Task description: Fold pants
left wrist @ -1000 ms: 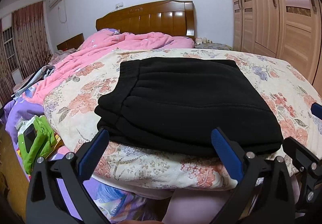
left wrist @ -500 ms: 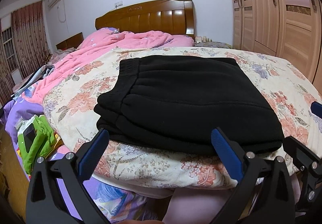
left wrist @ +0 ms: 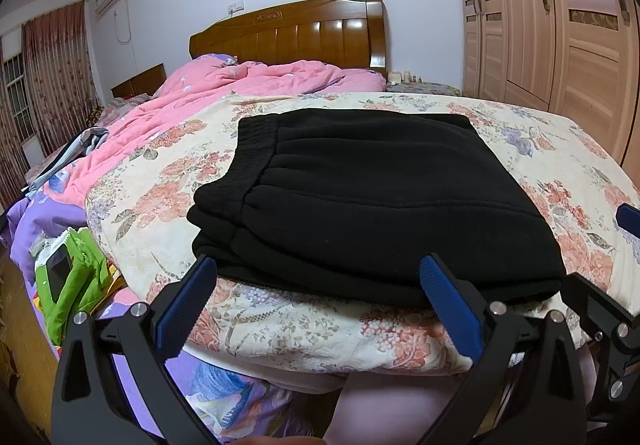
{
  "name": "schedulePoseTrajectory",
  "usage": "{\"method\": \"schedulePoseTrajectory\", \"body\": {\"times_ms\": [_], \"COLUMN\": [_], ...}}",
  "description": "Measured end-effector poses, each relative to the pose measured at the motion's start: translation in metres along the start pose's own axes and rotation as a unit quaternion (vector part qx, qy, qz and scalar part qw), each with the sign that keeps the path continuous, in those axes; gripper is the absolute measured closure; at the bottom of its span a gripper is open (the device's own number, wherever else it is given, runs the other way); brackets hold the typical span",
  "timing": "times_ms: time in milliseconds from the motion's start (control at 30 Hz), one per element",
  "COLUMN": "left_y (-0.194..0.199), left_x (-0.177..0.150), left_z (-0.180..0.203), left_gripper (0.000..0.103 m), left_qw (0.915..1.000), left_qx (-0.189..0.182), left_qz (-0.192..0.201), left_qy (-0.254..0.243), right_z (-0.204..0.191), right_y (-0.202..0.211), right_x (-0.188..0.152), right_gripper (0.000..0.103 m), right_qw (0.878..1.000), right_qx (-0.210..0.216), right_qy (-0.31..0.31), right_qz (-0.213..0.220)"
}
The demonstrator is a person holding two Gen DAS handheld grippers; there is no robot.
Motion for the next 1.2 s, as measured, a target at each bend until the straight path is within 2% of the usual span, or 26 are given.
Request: {"method": "schedulePoseTrajectory", "body": {"times_ms": [1200], "left_y": [-0.0007], "left_x": [-0.0026], "left_z": [0.0013], "left_gripper": [0.001], "left_qw": [1.0], "left_qx": [0.0], "left_qz": [-0.003], "left_qy": [-0.002], "right_z": [0.0022], "right_y": [-0.0017], "right_x": [-0.0021], "right_gripper": [0.004], "right_qw": [1.0], "right_qx": [0.004], "right_qy": [-0.002], "right_qz": [-0.008]}}
Point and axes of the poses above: each gripper's, at about its wrist camera, not at the fingertips, and y roughly against the way its jaws point, z to its right, x to its top, the point moved 2 cm from there along -y, roughly the way its jaws point, and after that the axes turned 2 degrees about y, right-handed, at the moved point
